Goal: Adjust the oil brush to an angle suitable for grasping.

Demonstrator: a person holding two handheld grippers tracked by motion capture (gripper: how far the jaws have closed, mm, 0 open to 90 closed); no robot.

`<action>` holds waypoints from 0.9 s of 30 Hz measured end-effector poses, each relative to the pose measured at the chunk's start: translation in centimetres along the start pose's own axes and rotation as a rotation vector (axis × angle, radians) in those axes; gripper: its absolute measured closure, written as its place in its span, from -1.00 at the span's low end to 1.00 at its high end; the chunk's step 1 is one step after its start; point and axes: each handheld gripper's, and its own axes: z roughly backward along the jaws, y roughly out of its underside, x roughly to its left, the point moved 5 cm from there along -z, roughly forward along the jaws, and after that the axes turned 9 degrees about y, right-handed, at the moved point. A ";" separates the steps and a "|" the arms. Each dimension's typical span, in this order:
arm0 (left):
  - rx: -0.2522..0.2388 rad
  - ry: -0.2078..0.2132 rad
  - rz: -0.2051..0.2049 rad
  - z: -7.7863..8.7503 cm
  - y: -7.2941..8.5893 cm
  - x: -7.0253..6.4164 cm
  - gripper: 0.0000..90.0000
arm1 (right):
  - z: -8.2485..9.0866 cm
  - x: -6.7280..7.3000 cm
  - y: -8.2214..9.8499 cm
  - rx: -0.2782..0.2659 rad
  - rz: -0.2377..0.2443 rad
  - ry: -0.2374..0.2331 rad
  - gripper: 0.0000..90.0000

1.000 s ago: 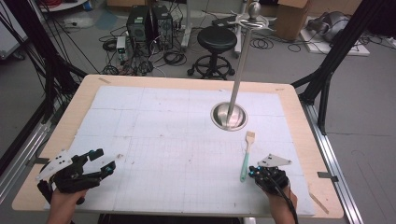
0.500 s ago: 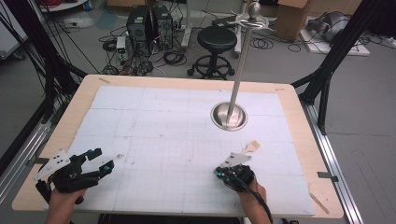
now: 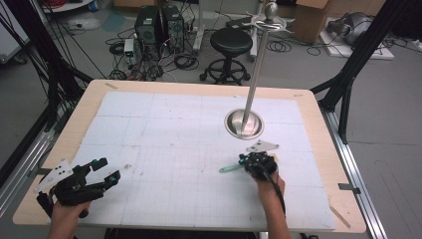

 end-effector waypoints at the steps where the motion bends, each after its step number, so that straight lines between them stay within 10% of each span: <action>1: 0.000 0.000 0.000 0.0 0.0 0.0 -0.45 | -0.2 -1.0 0.1 0.003 -0.008 0.029 0.99; 6: 0.003 0.002 -0.002 0.0 0.1 0.0 -0.44 | -1.2 -4.1 0.7 0.065 -0.062 0.143 0.99; 19: 0.001 0.003 -0.001 0.1 0.0 -0.1 -0.44 | -0.4 -4.7 2.3 0.131 -0.005 0.130 0.99; 27: -0.002 0.008 -0.005 0.0 0.0 -0.3 -0.44 | 2.0 -4.5 4.4 0.118 -0.069 0.083 0.99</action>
